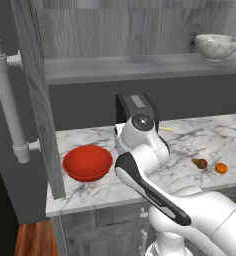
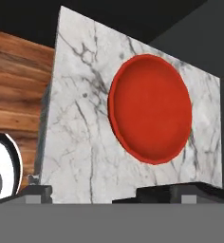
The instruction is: Pick both bowls and place them on the counter. Then place the tangerine in one bowl and place the pear in the other bowl.
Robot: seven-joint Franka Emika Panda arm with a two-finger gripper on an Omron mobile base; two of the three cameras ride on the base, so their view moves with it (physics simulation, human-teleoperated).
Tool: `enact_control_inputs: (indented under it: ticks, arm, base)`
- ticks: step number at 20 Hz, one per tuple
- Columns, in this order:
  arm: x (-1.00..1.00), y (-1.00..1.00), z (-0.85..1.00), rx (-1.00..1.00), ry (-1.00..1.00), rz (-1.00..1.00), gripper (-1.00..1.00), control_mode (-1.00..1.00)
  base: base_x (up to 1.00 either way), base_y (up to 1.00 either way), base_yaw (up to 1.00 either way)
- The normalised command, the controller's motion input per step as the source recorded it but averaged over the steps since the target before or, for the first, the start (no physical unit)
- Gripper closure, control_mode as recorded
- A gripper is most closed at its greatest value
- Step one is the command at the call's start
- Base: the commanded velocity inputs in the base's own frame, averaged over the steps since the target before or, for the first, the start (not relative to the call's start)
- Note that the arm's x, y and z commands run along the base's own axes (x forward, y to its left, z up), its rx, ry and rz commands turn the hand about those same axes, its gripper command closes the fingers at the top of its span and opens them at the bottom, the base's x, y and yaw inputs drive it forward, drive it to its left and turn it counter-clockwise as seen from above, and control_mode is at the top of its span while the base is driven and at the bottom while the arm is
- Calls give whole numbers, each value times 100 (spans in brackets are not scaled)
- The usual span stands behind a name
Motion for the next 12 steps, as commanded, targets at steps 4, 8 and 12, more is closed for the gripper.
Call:
enact_control_inputs:
  ticks: [4,8,12]
  arm:
    - [-7,-47,73,-9,0,-16,-100,-100]
    - [-9,-53,73,-8,0,-15,-100,-100]
    - [-7,-75,61,-3,0,-13,-100,-100]
  base:
    - [0,0,0]
    - [0,0,0]
    - [0,0,0]
